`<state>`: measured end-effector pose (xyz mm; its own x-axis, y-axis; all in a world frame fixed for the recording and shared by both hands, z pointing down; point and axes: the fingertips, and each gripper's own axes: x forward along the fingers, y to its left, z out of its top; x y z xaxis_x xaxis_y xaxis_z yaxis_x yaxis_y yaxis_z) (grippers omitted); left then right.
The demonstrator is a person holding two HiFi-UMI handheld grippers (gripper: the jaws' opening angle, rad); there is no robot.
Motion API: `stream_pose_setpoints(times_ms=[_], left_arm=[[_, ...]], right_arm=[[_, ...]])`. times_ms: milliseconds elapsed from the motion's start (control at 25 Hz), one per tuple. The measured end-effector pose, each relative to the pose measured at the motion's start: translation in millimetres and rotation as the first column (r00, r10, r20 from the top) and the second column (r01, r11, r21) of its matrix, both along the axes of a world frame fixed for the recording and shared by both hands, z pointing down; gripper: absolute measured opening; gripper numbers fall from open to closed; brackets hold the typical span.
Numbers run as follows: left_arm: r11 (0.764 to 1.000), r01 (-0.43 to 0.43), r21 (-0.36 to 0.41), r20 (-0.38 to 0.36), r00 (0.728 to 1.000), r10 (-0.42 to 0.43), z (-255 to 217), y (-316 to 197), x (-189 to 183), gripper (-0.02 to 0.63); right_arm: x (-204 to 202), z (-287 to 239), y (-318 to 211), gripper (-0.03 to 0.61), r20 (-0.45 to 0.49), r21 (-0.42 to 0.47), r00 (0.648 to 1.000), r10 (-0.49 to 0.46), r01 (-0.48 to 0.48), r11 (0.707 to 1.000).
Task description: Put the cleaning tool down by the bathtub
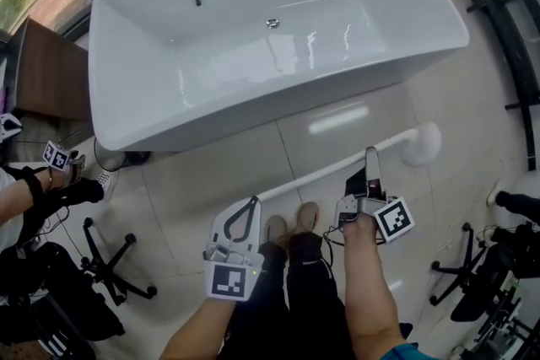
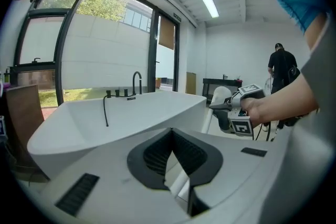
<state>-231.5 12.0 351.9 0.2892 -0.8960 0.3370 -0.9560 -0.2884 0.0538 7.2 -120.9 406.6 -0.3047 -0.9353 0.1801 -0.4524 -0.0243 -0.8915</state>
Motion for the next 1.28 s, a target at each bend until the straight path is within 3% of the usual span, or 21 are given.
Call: stream_pose_setpoints(times_ms=[240,400,640,760,920,1280], left_arm=[[0.998,0.063,-0.023,0.019,0.998,-0.062,28,-32,-17,0.0],[0.996,0.082,0.041,-0.004,0.997,-0.082,35,-66,-11,0.0],[0.995,0.079,-0.06,-0.027,0.996,-0.081,107,-78,-25,0.0],[0.991,0.007,-0.137,-0.02,1.0,-0.01,161,-78,-27,0.0],[0.984,-0.071,-0.165,-0.017,0.997,0.069,224,-83,-32,0.0],[0.975,-0.112,-0.192,-0.066,0.993,0.101,296,-79,-44,0.0]], right_arm=[[-27,56,-45,0.087,0.133,-0.097,0.989,0.071,-0.058,0.994],[-34,92,-66,0.087,0.202,-0.18,0.97,0.137,-0.101,0.978],[-50,160,-92,0.087,0.172,-0.208,0.975,0.142,-0.105,0.972],[-60,212,-99,0.088,0.175,-0.223,0.968,0.178,-0.137,0.965],[-85,291,-100,0.089,0.183,-0.296,0.956,0.228,-0.167,0.94],[-126,397,-113,0.086,0.099,-0.349,0.986,0.134,-0.092,0.933]])
